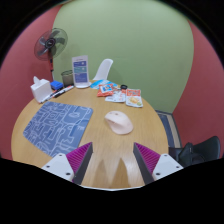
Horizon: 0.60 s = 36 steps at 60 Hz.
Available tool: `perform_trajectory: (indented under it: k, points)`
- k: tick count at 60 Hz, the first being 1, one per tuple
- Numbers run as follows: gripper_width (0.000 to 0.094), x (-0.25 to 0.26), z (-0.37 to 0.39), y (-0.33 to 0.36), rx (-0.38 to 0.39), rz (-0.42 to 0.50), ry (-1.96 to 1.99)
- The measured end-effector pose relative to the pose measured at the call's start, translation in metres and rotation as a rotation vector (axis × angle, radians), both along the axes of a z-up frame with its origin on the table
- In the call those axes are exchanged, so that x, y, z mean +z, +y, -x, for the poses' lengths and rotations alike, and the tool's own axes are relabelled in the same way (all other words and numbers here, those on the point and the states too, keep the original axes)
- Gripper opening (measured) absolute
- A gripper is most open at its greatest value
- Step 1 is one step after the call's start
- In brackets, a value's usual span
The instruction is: Arrange mouse
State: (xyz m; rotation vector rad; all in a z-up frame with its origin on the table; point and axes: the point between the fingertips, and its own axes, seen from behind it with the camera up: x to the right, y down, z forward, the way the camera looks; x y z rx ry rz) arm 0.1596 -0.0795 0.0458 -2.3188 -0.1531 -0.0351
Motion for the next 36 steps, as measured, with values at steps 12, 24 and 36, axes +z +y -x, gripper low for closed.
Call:
perform_trajectory:
  k: [12, 24, 36]
  points:
    - [0.0828, -0.026, -0.027, 0.085, 0.013, -0.046, 0.011]
    - [0.0824, -0.046, -0.023, 0.13, 0.049, -0.06, 0.032]
    - [0.073, -0.052, -0.025, 0.162, 0.015, -0.081, 0.057]
